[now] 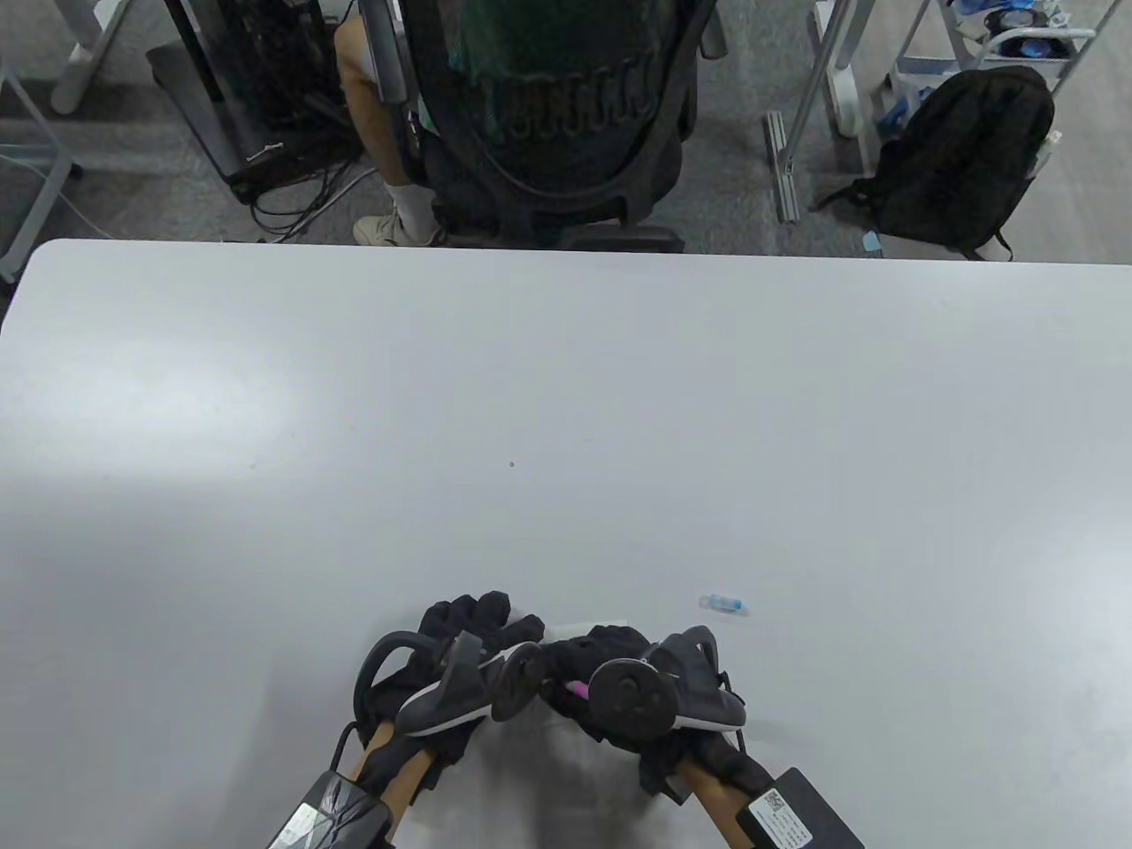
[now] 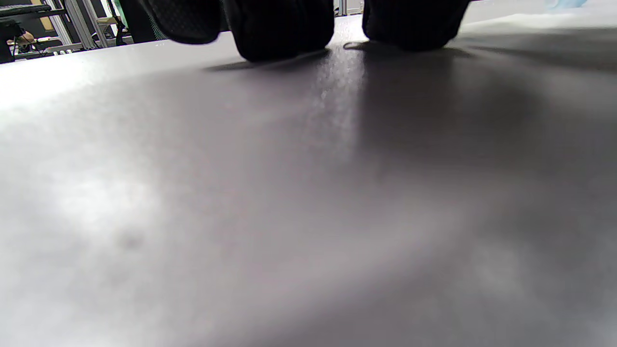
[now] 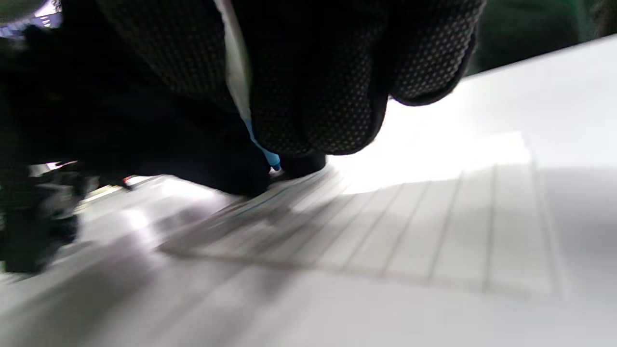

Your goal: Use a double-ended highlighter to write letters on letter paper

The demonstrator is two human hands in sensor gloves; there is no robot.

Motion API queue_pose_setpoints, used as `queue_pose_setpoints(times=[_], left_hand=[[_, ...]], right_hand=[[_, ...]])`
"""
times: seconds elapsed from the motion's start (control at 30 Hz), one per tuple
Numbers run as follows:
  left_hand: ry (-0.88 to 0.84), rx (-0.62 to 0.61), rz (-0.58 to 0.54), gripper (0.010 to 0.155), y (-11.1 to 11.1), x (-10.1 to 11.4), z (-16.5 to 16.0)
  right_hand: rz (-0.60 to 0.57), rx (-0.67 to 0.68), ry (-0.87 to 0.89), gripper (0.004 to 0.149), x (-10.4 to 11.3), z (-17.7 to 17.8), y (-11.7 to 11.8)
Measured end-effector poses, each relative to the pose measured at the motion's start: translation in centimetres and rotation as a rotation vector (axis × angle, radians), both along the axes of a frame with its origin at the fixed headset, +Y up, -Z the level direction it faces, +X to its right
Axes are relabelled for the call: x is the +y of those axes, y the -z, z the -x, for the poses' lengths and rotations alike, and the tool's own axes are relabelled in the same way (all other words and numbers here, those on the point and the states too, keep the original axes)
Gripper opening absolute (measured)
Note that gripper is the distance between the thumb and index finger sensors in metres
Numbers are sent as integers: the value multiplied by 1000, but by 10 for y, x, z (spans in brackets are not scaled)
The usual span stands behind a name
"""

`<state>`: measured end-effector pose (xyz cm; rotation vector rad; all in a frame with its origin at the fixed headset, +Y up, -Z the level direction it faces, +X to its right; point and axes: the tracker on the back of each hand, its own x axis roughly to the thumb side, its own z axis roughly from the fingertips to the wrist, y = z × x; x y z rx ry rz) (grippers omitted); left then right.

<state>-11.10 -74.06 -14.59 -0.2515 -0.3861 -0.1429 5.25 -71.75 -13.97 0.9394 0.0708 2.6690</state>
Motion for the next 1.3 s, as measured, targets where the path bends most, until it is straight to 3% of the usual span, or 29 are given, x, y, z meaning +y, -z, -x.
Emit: queue_pose_setpoints(times=[0.3,0.63,0.9,1.03,1.3], left_hand=[[6,-2,-3,48,0,0,0],[13,-3,-7,47,-1,1,-1],[15,-4,-6,48,-1,1,-1],[14,-5,-5,47,-1,1,-1],[23,-9,-9,48,-2,1,-2]], right_hand=[[-56,-13,-72,45,-5,5,3],[181,112,-107,43,8,-8,-10],[66,61,-22,46,4,-2,-10],[74,76,-69,47,-4,4,-8],[62,49,-69,46,1,-4,-5]])
